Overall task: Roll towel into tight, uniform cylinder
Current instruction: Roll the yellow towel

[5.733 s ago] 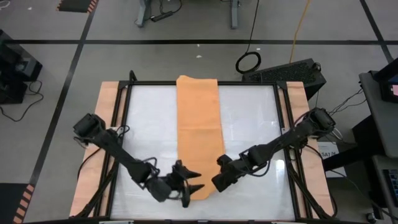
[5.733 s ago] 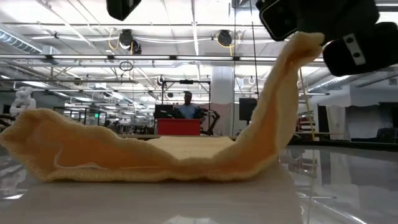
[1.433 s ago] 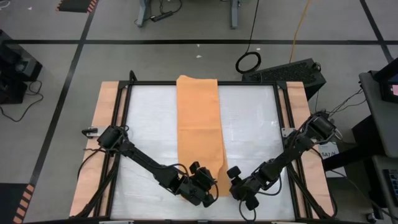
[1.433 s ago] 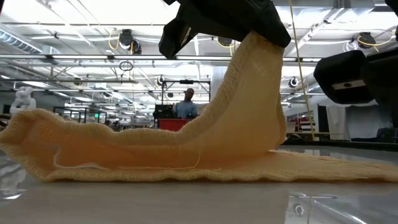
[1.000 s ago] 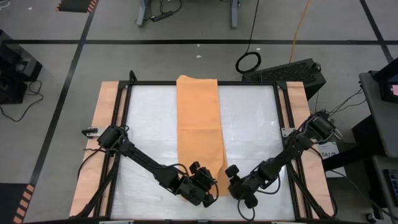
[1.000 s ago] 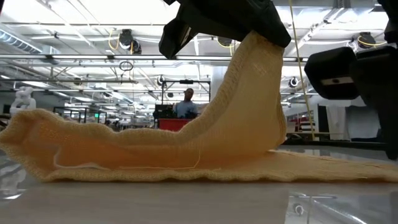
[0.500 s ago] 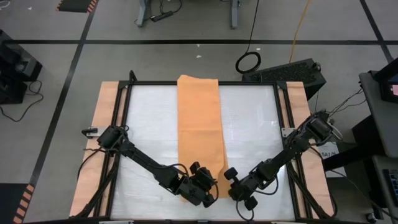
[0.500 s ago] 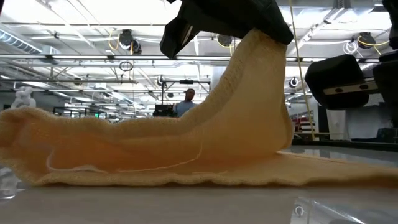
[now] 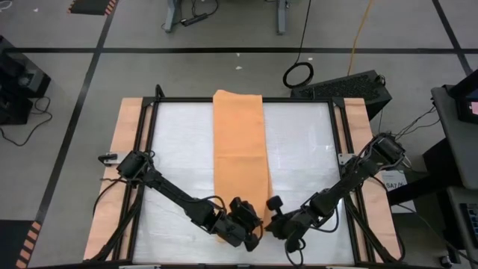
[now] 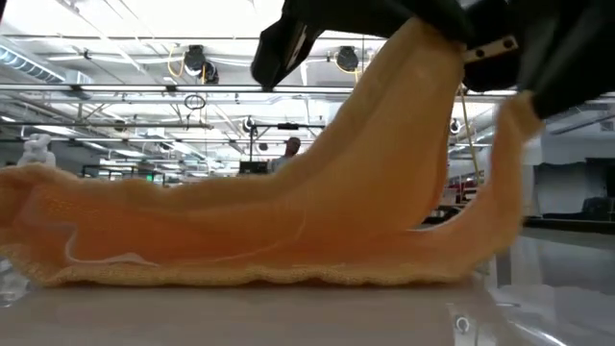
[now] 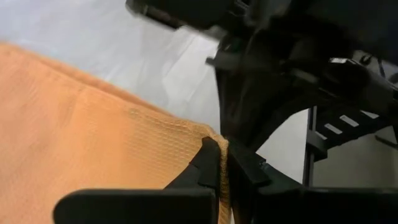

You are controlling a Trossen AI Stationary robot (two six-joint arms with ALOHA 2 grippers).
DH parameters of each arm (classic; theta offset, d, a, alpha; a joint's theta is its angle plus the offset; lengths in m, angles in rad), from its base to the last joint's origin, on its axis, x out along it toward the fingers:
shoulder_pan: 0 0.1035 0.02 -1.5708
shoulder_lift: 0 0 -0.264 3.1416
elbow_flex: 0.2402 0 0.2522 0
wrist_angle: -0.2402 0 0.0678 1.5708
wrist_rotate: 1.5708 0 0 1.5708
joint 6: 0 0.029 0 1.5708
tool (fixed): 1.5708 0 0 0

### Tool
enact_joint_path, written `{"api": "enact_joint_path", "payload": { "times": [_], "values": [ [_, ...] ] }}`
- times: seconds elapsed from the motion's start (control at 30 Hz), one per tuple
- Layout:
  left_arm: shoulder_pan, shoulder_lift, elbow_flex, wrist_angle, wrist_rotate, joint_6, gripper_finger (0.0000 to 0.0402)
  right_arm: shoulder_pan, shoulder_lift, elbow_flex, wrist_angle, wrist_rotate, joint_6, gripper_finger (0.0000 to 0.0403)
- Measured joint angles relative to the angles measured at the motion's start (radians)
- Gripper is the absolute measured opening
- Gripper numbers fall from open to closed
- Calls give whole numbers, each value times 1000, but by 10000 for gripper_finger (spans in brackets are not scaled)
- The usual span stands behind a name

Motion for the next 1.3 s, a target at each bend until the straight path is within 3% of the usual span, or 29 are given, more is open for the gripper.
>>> {"api": "enact_joint_path", "payload": {
  "times": [0.1, 1.0, 1.1, 1.3],
  "values": [
    [-1, 0, 0, -23, 0, -43, 16, 0, 0, 13, -2, 46, 0, 2],
    [-30, 0, 0, -17, 7, -12, 16, 0, -2, 87, -80, 126, -49, 5],
    [-31, 0, 0, -17, 6, -12, 33, 0, -4, 87, -80, 132, -50, 13],
    [-30, 0, 0, -19, 6, 12, 103, 0, -4, 87, -80, 154, -70, 19]
  ]
}}
